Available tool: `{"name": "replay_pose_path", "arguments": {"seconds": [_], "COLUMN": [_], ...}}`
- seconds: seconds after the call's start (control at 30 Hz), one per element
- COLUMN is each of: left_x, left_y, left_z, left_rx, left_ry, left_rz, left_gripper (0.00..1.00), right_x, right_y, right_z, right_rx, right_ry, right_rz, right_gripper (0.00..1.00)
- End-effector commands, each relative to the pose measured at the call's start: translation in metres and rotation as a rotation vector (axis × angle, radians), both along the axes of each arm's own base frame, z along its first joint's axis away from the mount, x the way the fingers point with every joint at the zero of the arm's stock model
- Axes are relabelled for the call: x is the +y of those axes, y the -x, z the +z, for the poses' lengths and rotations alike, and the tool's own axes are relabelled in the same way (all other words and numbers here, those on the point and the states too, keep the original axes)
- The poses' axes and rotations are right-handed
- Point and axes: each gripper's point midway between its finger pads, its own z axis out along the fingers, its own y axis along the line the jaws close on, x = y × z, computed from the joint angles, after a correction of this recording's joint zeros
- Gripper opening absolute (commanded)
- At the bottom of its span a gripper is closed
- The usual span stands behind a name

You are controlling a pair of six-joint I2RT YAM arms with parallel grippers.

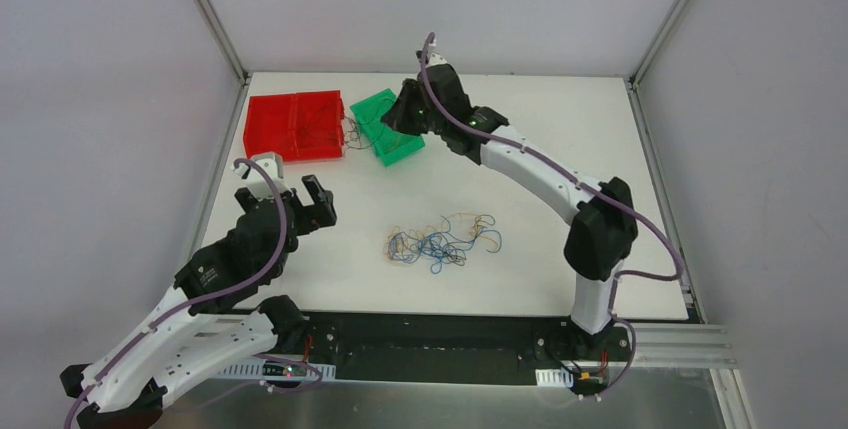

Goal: Untangle the cables
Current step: Place the cable in the bin.

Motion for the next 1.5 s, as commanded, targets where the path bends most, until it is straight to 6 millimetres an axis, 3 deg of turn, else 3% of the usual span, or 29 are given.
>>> {"name": "replay_pose_path", "arguments": {"seconds": [0.0,0.23,0.47,0.9,1.03,1.27,1.47], "left_x": [0.026,0.039,0.049,0.049,0.049,0.05,0.047], "left_y": [0.004,0.009,0.015,0.012,0.012,0.014,0.012], "left_z": [0.015,0.02,0.024,0.024,0.024,0.025,0.023], "left_rx": [-0.032,-0.04,-0.055,-0.045,-0.045,-0.05,-0.041], "left_ry": [-0.101,-0.127,-0.116,-0.152,-0.151,-0.148,-0.15], "left_rz": [0.055,0.087,0.11,0.116,0.113,0.11,0.105], "left_gripper": [0.94,0.94,0.94,0.95,0.95,0.95,0.95], "right_x": [0.031,0.071,0.104,0.11,0.112,0.093,0.112], "right_y": [-0.035,-0.069,-0.084,-0.051,-0.045,-0.031,-0.032], "right_z": [0.018,-0.004,-0.01,0.06,0.071,0.078,0.077], "right_rx": [-0.092,-0.093,-0.112,-0.282,-0.311,-0.352,-0.361], "right_ry": [-0.061,-0.077,-0.129,-0.15,-0.141,-0.087,-0.123], "right_rz": [-0.065,-0.077,-0.027,0.006,0.0,-0.059,-0.006], "right_gripper": [0.0,0.0,0.0,0.0,0.0,0.0,0.0]}}
